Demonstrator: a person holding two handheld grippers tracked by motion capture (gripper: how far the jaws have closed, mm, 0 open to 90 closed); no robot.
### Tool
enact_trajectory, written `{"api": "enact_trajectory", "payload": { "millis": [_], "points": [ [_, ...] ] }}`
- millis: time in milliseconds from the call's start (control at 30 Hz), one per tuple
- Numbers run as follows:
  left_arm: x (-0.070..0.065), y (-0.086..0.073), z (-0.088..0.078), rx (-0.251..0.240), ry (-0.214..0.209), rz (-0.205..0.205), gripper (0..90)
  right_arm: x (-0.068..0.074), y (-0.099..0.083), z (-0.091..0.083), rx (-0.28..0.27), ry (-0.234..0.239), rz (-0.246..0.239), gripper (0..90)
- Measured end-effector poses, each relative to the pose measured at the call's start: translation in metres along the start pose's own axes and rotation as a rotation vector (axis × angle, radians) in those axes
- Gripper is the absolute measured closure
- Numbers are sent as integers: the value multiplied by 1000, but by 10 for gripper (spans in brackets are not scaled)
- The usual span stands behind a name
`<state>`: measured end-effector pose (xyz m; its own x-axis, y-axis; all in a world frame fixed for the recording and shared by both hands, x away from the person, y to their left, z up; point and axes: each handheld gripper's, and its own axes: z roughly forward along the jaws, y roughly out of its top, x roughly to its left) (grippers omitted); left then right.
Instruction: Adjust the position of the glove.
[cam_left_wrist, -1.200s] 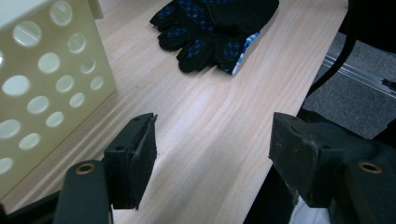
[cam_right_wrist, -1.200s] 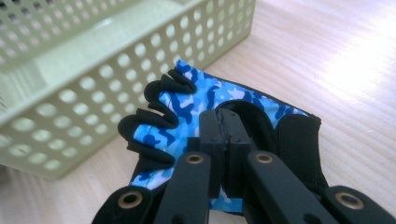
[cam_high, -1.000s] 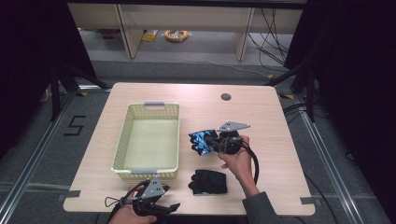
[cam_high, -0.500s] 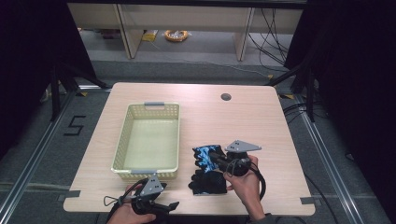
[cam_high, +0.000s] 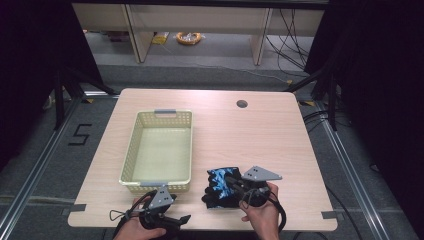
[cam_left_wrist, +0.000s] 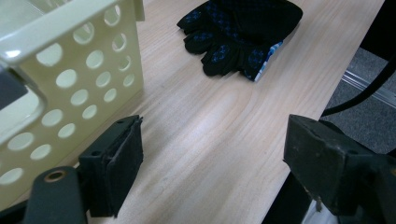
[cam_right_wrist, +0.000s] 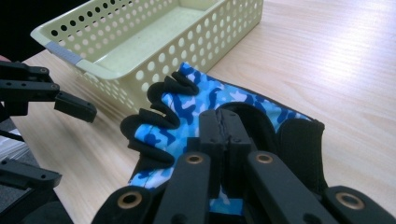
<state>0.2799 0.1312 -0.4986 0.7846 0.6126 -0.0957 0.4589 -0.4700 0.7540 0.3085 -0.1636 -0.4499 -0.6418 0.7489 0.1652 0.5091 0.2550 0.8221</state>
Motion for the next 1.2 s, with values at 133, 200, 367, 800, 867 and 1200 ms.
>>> {"api": "enact_trajectory", "payload": {
  "millis": [133,200,367,800,867,1200],
  "points": [
    [-3,0,0,-21,-12,-26,203,10,-7,0,21,6,35,895],
    [-4,2,-1,-36,-11,-13,209,8,-8,2,0,9,-3,896],
    [-13,10,2,-89,-45,-21,264,14,-13,2,16,12,5,895],
    [-26,37,23,-131,-92,23,456,17,-19,1,11,27,-11,895],
    [-27,40,25,-130,-87,38,465,17,-19,1,12,29,-16,895],
    [-24,46,30,-147,-72,83,719,28,-22,-1,24,20,2,895]
  ]
}}
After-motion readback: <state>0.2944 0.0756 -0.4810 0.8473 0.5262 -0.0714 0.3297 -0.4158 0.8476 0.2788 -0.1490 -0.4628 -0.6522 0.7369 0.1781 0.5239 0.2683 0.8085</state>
